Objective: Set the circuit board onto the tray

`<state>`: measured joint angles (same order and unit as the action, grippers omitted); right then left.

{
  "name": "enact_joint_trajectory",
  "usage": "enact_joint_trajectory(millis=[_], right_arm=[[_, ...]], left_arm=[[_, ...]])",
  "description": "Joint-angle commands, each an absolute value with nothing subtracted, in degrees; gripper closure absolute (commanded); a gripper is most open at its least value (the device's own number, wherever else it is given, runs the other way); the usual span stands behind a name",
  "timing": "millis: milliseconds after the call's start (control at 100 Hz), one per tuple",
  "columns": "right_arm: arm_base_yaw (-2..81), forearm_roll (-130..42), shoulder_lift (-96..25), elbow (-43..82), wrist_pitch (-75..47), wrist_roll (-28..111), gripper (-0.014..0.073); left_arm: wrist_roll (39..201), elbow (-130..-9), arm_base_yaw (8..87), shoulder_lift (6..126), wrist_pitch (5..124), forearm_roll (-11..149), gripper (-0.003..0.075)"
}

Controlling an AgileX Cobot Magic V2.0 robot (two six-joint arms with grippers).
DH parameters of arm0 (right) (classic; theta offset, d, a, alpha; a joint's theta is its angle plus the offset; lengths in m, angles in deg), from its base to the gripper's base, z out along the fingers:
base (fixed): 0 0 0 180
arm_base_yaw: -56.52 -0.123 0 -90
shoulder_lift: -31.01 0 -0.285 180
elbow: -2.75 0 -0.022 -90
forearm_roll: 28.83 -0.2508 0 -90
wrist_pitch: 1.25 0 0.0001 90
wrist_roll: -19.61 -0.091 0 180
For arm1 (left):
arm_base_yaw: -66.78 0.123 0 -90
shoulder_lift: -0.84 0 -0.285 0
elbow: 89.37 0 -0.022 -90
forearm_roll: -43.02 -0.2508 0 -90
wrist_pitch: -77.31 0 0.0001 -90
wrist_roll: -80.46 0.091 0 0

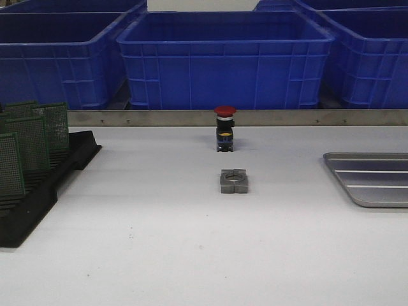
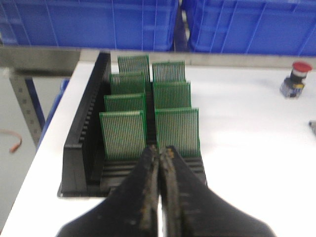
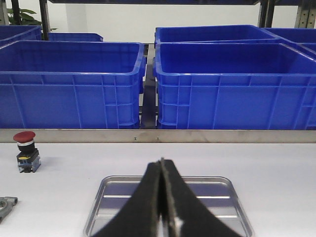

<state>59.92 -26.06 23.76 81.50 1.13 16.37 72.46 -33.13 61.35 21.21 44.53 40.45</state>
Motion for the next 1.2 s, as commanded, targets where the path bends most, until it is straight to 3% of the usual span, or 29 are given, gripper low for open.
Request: enact_joint_trajectory(millis=[0,140,320,390,770,1190], right_arm=[[60.0,-25.7,25.3,80.8,5.3,16.6,0.0706],[60.0,-25.7,25.3,80.8,5.3,16.6,0.0706],[60.0,-25.7,25.3,80.8,5.3,16.6,0.0706],[60.0,-25.7,25.3,80.8,5.3,16.6,0.0706],[60.0,-25.7,25.3,80.8,5.3,16.6,0.0706],[60.0,-25.7,25.3,80.8,5.3,16.6,0.0706]], left_arm=[[72.0,-38.5,61.5,27.2,45.8,40.5,0.074],[72.2,-44.2,61.4,35.5,43.7,40.5,0.0688],[84.1,-49.9,61.4,45.4,42.3,43.9,0.0365],[92.3,-52.1,61.4,49.2,41.3,46.5,0.03],[150.3,-64.5,61.4,71.5,30.3,65.3,0.0301],[162.2,-77.1,61.4,92.3,27.9,63.3,0.0301]])
